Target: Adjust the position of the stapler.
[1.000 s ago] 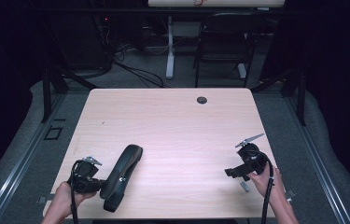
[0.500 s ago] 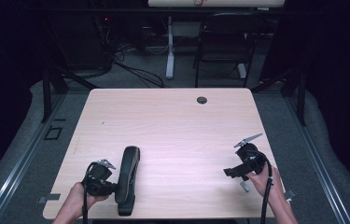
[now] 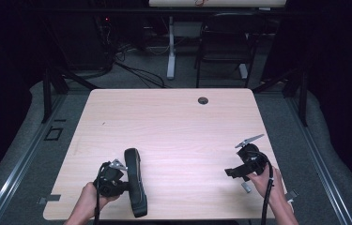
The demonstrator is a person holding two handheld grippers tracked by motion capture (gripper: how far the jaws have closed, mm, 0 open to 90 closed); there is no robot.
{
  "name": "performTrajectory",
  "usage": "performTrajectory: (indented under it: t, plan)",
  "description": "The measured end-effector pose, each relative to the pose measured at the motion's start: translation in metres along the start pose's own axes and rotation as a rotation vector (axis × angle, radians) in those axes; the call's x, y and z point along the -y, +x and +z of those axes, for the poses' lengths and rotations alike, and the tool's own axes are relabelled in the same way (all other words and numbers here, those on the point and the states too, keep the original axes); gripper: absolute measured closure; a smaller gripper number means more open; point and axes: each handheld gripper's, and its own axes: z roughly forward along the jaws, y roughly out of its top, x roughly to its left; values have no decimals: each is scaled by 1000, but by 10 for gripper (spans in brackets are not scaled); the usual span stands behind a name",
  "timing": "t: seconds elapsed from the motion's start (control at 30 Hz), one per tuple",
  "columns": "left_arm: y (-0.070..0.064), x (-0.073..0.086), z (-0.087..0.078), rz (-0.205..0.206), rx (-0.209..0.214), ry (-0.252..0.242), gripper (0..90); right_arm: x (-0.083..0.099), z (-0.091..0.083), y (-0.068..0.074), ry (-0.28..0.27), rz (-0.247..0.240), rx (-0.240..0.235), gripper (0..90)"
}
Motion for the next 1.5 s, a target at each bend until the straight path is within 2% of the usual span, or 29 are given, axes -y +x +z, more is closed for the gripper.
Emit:
performTrajectory:
  t: [0.2, 0.5, 0.67, 0.9, 1.0, 1.1, 1.13, 1.37, 1.5]
  plan:
    - [-3, -9, 7, 6, -1, -10, 900, -1, 2, 1, -16, 7, -8, 123]
    - [-16, -24, 21, 67, 8, -16, 900, 0, 1, 1, -27, 6, -9, 136]
    - [-18, -27, 25, 79, 14, -6, 900, 0, 0, 0, -30, 5, -11, 143]
    - [-23, -34, 31, 100, 20, -23, 900, 0, -2, -1, -31, 8, 0, 144]
    - [-25, -39, 34, 112, 31, -29, 900, 0, -5, -1, -60, 30, 1, 149]
    - [-25, -42, 35, 115, 42, -32, 900, 0, -9, -1, -83, 20, 8, 164]
    - [-25, -45, 38, 114, 50, -38, 900, -2, -12, 1, -124, 22, 4, 172]
    - [-28, -56, 47, 131, 50, -39, 900, -4, -15, 5, -143, 19, -33, 165]
    - [-32, -67, 54, 132, 37, -63, 900, -6, -15, 7, -148, 13, -56, 159]
